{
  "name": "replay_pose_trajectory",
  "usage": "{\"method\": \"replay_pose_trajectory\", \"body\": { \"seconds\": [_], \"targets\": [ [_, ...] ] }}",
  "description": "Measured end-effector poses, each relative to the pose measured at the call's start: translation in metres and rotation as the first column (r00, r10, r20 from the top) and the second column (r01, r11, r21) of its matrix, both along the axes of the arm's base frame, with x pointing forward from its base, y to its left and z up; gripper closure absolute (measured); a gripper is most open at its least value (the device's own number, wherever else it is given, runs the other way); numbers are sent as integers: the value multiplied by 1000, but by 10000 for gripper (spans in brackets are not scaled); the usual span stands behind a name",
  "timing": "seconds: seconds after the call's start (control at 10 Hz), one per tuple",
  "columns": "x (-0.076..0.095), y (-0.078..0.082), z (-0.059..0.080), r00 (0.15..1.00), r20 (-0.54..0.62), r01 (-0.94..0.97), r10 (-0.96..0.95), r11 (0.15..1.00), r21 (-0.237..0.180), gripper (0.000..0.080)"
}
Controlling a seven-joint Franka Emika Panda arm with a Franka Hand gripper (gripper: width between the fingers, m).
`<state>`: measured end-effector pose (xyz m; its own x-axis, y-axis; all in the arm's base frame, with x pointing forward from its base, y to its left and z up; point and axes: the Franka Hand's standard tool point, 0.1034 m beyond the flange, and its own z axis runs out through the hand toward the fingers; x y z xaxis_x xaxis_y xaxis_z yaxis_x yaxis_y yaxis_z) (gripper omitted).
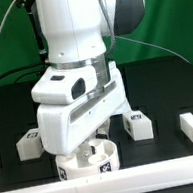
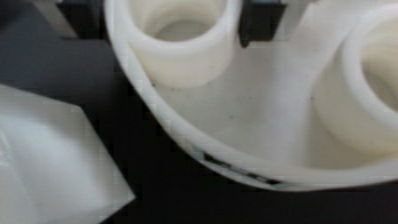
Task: Assemble stool
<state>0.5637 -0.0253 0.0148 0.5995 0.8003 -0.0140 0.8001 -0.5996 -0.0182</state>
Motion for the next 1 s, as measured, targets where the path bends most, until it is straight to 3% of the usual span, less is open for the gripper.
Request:
{"method": "replay_pose_trajectory", "body": {
  "seconds": [0.4,0.7,0.9,1.0],
  "targets": [
    [5,7,2,999,8,-31,31,1000,-2,476],
    [14,48,0,995,21,-101,100,995,25,476],
    [25,86,0,992,17,-122,122,991,45,476],
    [26,94,0,991,19,-135,134,990,47,476]
  ]
}}
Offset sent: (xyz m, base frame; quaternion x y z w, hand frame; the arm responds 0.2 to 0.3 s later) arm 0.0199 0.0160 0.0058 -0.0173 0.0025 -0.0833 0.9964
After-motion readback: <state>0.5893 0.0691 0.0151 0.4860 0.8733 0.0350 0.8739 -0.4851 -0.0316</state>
